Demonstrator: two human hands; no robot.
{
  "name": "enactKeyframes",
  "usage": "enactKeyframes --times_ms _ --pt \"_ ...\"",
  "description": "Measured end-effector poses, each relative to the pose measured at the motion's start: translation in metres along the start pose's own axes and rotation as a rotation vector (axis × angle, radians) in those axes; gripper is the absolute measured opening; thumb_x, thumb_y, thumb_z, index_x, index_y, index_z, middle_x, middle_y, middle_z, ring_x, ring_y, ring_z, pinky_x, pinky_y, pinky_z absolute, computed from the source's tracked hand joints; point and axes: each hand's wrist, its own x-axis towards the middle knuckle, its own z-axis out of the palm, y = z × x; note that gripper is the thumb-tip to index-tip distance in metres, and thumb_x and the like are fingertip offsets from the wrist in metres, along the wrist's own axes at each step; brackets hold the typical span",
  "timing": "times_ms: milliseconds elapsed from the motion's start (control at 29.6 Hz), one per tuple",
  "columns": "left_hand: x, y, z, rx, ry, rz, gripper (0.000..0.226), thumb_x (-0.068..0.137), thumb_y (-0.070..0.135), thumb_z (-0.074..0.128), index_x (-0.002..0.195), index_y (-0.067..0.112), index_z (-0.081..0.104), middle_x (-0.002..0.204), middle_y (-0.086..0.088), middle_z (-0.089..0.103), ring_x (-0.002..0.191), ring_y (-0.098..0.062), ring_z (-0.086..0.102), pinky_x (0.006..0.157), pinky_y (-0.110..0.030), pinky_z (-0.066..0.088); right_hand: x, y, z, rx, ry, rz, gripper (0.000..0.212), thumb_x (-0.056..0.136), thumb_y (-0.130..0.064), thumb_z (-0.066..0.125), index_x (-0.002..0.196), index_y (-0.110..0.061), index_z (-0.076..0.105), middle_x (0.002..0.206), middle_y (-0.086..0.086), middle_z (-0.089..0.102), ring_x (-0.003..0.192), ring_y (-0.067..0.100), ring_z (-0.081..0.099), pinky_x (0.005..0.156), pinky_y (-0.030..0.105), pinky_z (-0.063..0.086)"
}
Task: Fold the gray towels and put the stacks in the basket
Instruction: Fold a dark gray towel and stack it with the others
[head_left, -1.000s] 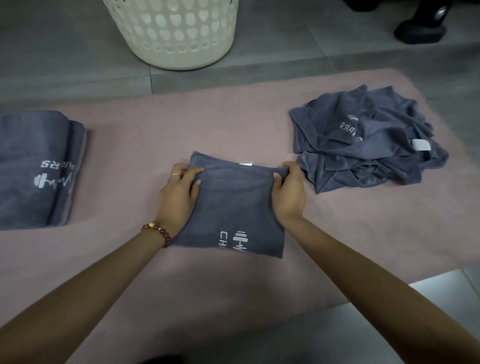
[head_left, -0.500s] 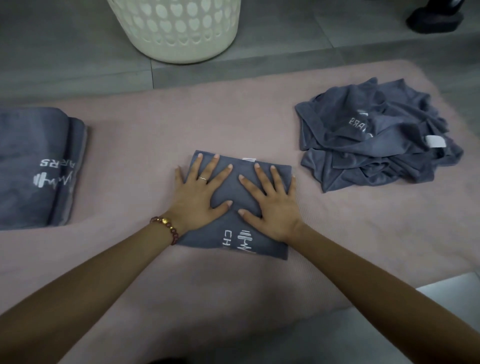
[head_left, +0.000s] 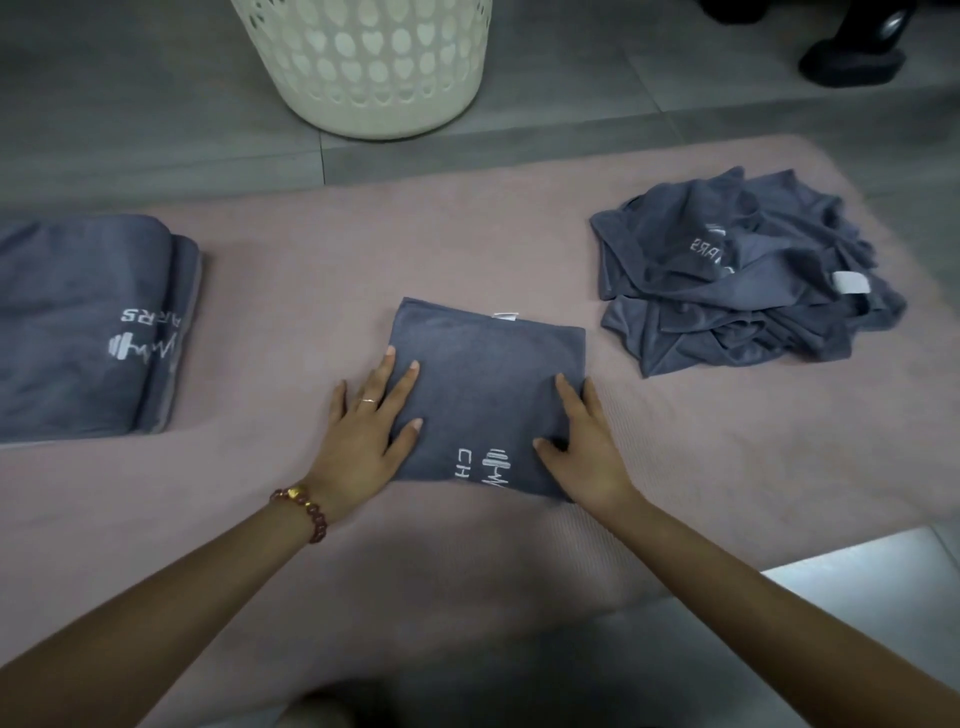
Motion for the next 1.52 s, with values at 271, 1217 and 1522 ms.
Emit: enactKeyframes --times_ms 271,1217,1522 --pt "-0.001 0.0 0.001 0.076 0.005 0.004 0.065 0.089 0.055 0.009 0.15 0.03 0.008 0.159 -0.002 -0.004 0.144 -0.022 0.016 0.112 -0.049 0.001 0.009 0.001 -0.008 0.419 0.101 0.133 0.053 0.078 0.004 0.059 0.122 -0.025 0.05 0.123 0.005 0.049 0.108 0.02 0.051 0.095 0.034 0.048" --pt "-0.032 -0.084 -0.125 0.183 0.33 -0.143 0.074 0.073 0.033 0.038 0.145 0.02 0.023 0.15 -0.021 0.027 0.134 -0.025 0.023 0.108 -0.039 0.015 0.105 -0.265 -0.011 -0.31 0.014 -0.968 0.071 0.078 0.011 0.05 0.142 -0.017 0.039 0.153 0.01 0.018 0.138 0.025 0.028 0.1 0.018 0.031" --pt "-0.069 -0.134 -0.108 0.281 0.232 -0.064 0.075 0.068 0.016 0.051 0.139 0.001 0.033 0.147 -0.02 0.034 0.136 -0.028 0.027 0.114 -0.033 0.011 0.109 -0.178 0.127 -1.035 -0.233 -1.285 0.04 0.077 -0.017 0.051 0.11 -0.032 0.067 0.129 -0.001 0.059 0.09 0.018 0.06 0.063 0.023 0.046"
